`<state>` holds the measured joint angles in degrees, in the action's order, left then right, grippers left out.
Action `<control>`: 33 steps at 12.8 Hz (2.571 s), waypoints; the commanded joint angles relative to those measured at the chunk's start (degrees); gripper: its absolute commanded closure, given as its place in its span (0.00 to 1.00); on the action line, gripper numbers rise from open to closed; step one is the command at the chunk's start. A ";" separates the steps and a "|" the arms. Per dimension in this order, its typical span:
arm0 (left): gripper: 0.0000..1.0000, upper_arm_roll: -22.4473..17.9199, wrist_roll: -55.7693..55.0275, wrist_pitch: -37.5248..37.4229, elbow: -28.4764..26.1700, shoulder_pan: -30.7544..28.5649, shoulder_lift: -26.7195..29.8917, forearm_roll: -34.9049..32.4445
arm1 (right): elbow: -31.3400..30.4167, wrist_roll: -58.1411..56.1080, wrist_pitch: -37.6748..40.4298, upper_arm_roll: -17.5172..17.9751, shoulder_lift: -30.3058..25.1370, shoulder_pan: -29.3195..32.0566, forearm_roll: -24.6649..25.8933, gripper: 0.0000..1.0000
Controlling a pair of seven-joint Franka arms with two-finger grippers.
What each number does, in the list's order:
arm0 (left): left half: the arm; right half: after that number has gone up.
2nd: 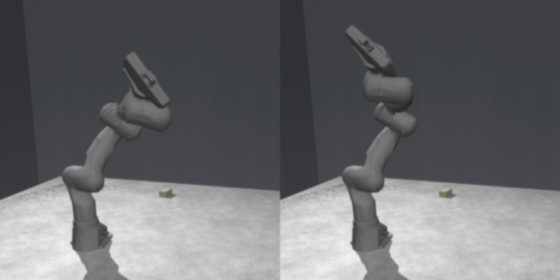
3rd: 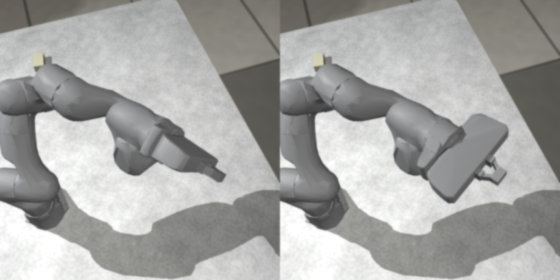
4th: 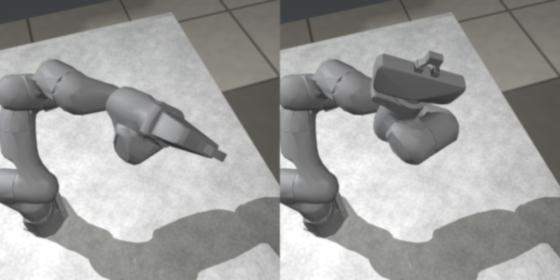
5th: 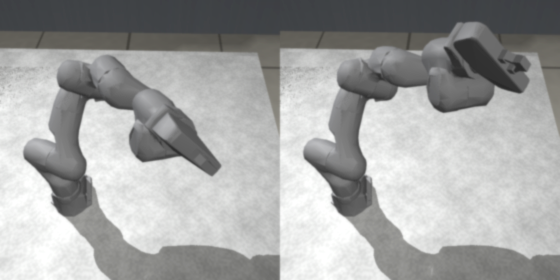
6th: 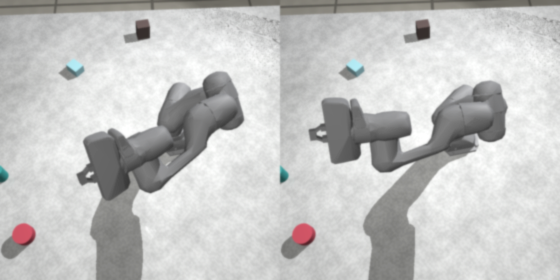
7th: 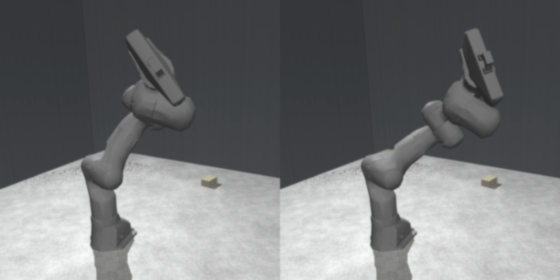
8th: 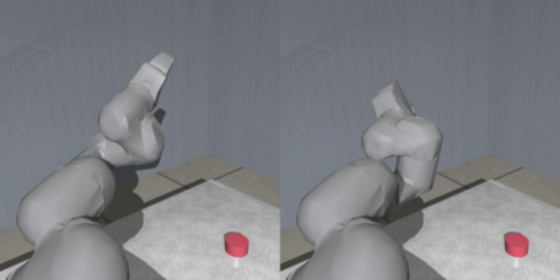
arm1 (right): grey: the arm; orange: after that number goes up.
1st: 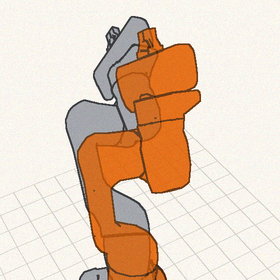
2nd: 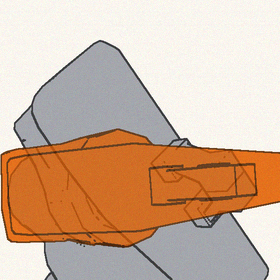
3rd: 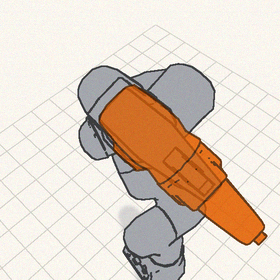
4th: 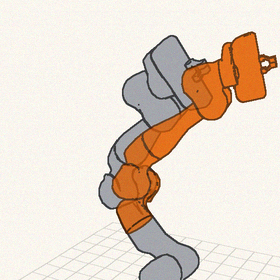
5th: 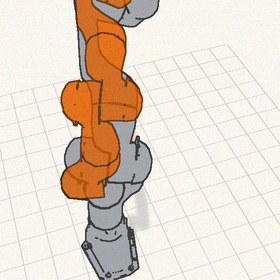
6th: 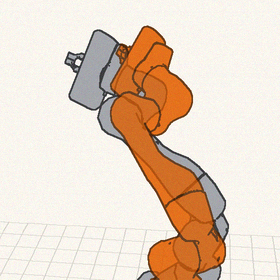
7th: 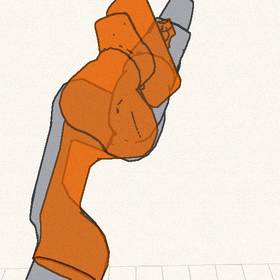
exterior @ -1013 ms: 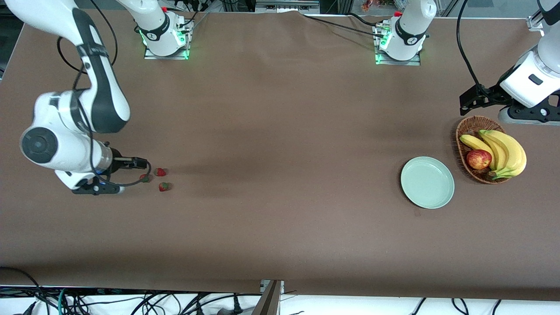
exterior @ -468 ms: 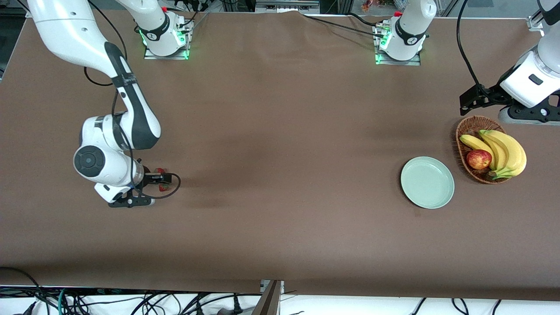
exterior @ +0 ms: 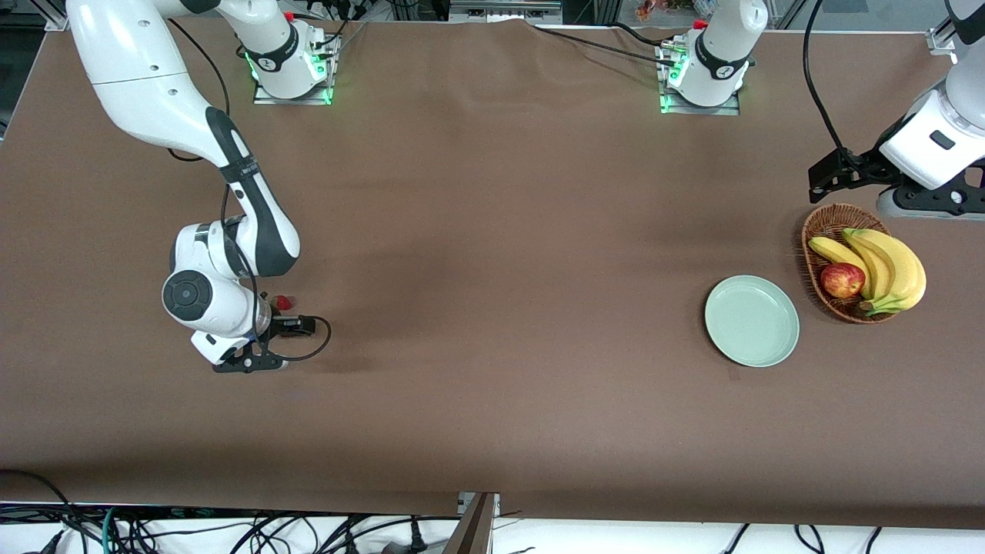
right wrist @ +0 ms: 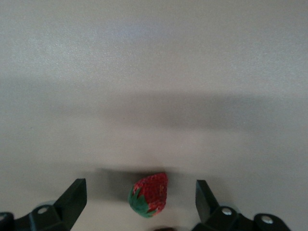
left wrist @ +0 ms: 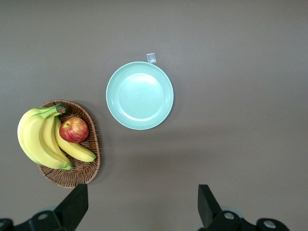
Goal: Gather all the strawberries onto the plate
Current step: 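Reach the right gripper down and grasp the first strawberry, then carry the strawberry toward the table middle and set it down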
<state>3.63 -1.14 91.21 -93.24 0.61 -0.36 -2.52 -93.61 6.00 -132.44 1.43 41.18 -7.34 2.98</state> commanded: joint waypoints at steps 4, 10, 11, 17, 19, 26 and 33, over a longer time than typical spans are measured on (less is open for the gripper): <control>0.00 -0.12 0.18 -0.68 -0.10 -0.17 0.80 0.85 | -0.26 -0.11 -0.71 0.32 0.48 0.40 -0.16 0.30; 0.00 -0.12 0.18 -0.68 -0.10 -0.17 0.71 0.85 | -0.52 -0.81 0.42 0.24 0.31 0.48 -0.16 0.97; 0.00 -0.12 0.18 -0.68 -0.10 -0.17 0.80 0.85 | -0.09 -0.55 2.61 0.41 -0.04 -0.21 -0.16 1.00; 0.00 -0.12 0.18 -0.68 -0.10 -0.17 0.71 0.85 | 5.18 21.98 6.41 5.86 -0.49 -10.04 -0.43 1.00; 0.00 -0.12 0.18 -0.68 -0.10 -0.17 0.80 0.85 | 7.55 35.41 2.13 6.21 0.65 -16.53 -4.80 1.00; 0.00 -0.12 0.27 -0.68 -0.10 -0.17 0.80 0.85 | 15.00 60.68 -23.38 6.13 9.95 -33.95 -5.96 1.00; 0.00 -0.12 0.35 -0.68 -0.10 -0.17 0.71 0.76 | 25.23 62.29 -29.01 5.95 19.90 -39.06 -5.79 1.00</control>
<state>3.63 -1.14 91.18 -93.24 0.55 -0.36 -2.52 -70.99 67.74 -159.86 7.94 59.04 -45.27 -2.27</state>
